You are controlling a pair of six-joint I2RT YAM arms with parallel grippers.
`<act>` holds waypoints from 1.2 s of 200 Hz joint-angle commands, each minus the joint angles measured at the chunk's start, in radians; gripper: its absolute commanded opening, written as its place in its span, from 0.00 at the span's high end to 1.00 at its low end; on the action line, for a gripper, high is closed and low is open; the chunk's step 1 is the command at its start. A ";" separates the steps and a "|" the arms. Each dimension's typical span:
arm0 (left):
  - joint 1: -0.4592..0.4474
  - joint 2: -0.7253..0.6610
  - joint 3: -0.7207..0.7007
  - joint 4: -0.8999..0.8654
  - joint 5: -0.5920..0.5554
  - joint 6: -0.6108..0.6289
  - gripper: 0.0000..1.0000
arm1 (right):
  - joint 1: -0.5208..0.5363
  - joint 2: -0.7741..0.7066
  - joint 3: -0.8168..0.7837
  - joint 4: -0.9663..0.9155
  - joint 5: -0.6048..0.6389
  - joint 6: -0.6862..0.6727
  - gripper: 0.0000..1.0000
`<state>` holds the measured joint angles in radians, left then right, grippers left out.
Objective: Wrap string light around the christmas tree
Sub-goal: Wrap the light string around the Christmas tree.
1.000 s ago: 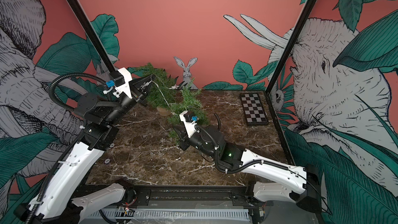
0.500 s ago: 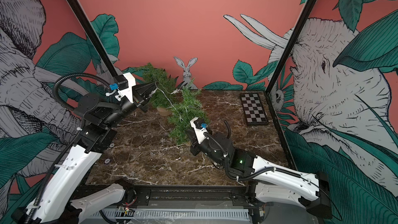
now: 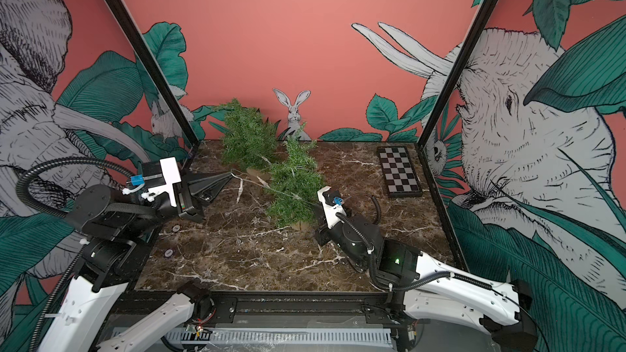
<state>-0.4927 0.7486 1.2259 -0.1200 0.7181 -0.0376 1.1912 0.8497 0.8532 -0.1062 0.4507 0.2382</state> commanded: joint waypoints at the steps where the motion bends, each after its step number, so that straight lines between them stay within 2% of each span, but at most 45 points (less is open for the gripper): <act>1: -0.005 -0.001 -0.020 -0.022 0.075 -0.058 1.00 | 0.002 -0.013 0.009 -0.049 0.069 -0.003 1.00; 28: -0.039 0.029 -0.094 0.076 0.094 -0.143 1.00 | 0.003 -0.027 0.017 -0.092 0.148 0.001 1.00; 69: -0.196 0.086 -0.164 0.142 0.060 -0.111 1.00 | 0.003 -0.072 0.003 -0.163 0.344 -0.003 1.00; 102: -0.249 0.116 -0.210 0.148 0.024 -0.114 0.99 | -0.010 -0.090 -0.008 -0.211 0.476 -0.053 1.00; 114: -0.258 0.130 -0.219 0.146 0.003 -0.105 0.92 | -0.025 -0.088 -0.008 -0.217 0.478 -0.068 1.00; 129: -0.270 0.149 -0.216 0.117 -0.031 -0.069 0.73 | -0.058 -0.079 -0.001 -0.231 0.457 -0.074 1.00; 145: -0.274 0.167 -0.193 0.062 -0.067 -0.021 0.46 | -0.109 -0.064 0.013 -0.258 0.440 -0.068 1.00; 167: -0.274 0.172 -0.174 0.017 -0.098 0.045 0.25 | -0.180 -0.050 0.018 -0.264 0.413 -0.072 1.00; 177: -0.274 0.169 -0.159 -0.015 -0.109 0.083 0.22 | -0.221 -0.044 0.022 -0.266 0.388 -0.072 1.00; 196: -0.274 0.155 -0.146 -0.050 -0.222 0.138 0.20 | -0.311 -0.027 0.037 -0.275 0.343 -0.058 1.00; 240: -0.274 0.115 -0.169 -0.003 -0.398 0.181 0.18 | -0.479 0.049 0.122 -0.234 0.244 -0.119 1.00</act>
<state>-0.7631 0.8982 1.0451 -0.1368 0.4496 0.0803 0.7773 0.8650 0.9001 -0.3813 0.7597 0.1562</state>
